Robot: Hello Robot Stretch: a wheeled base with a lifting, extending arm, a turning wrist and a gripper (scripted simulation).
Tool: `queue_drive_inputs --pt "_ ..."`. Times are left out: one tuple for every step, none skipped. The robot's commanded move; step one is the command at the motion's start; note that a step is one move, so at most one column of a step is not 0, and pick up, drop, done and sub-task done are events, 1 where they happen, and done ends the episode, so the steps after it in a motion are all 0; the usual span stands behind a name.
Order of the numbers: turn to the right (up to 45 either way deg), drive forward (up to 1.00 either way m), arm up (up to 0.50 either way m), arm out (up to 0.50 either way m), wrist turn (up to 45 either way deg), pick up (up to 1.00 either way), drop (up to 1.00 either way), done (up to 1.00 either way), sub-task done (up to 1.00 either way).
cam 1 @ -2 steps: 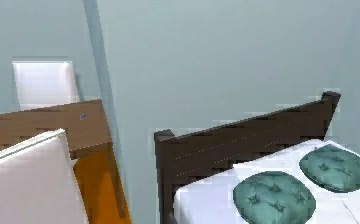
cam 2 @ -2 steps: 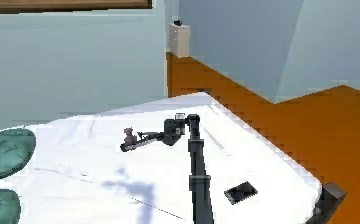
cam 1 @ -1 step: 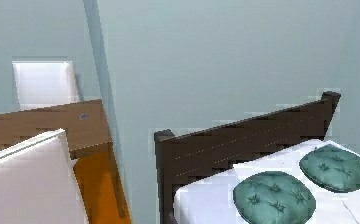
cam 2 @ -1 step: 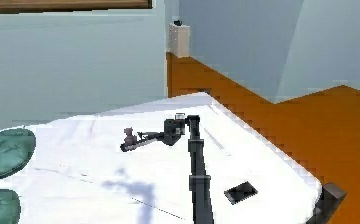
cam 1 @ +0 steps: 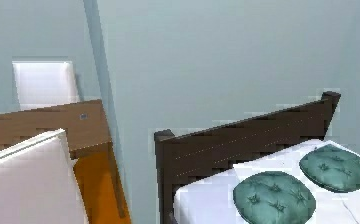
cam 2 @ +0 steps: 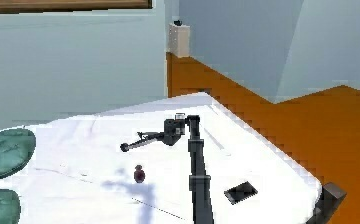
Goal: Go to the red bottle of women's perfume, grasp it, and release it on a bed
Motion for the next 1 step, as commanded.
queue_drive_inputs --pt "0.0 0.00 0.10 0.00 0.0 0.00 0.00 0.00 0.00"
